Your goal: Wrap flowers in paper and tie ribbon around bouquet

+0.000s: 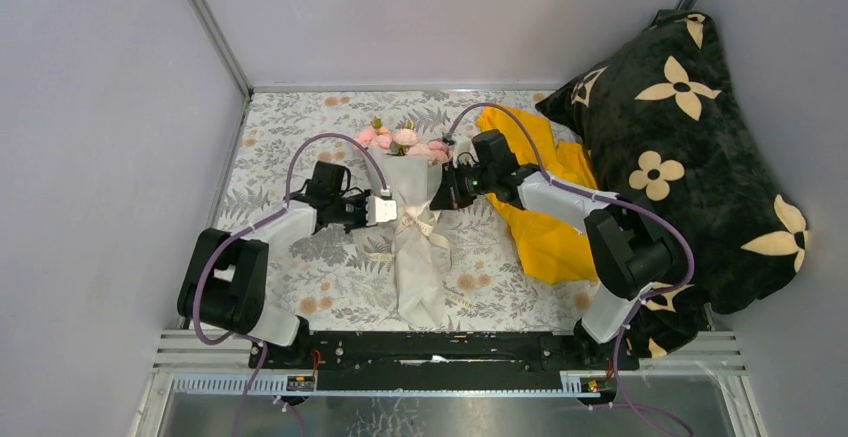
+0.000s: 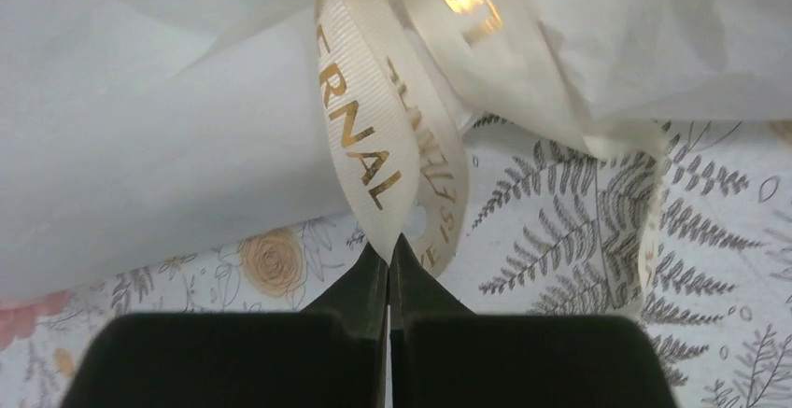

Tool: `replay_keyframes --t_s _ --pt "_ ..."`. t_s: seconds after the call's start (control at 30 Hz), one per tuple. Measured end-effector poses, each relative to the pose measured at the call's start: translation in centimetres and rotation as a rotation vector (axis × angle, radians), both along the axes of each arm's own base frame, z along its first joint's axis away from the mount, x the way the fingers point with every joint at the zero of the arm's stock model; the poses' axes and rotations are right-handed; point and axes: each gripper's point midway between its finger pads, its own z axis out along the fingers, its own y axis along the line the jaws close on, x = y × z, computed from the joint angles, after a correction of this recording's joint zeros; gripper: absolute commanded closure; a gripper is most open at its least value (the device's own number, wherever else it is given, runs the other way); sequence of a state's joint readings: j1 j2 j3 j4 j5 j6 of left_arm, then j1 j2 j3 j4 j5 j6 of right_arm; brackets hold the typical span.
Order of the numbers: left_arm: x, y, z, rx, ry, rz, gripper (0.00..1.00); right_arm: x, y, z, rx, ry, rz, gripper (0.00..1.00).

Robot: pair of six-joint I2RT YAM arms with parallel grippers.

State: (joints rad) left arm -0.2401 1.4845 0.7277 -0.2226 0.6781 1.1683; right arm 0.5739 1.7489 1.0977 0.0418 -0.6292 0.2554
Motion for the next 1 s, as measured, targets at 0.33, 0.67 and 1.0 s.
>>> replay_keyframes --t_s 0.33,0.67,1.0 --pt "0.3 3.1 -1.4 0.158 -0.108 -0.034 1.0 -0.1 -5.2 -1.2 -0.11 0.033 -0.161 1.0" --pt "0.2 7.8 -3.2 0.327 -0.174 -0.08 1.0 -3.2 -11.1 -6.9 -0.242 0.236 -0.305 1.0" --pt "0.1 9.7 -3.5 0.367 -0.225 -0.116 1.0 -3.6 -13.0 -7.7 -0.234 0.315 -0.388 1.0"
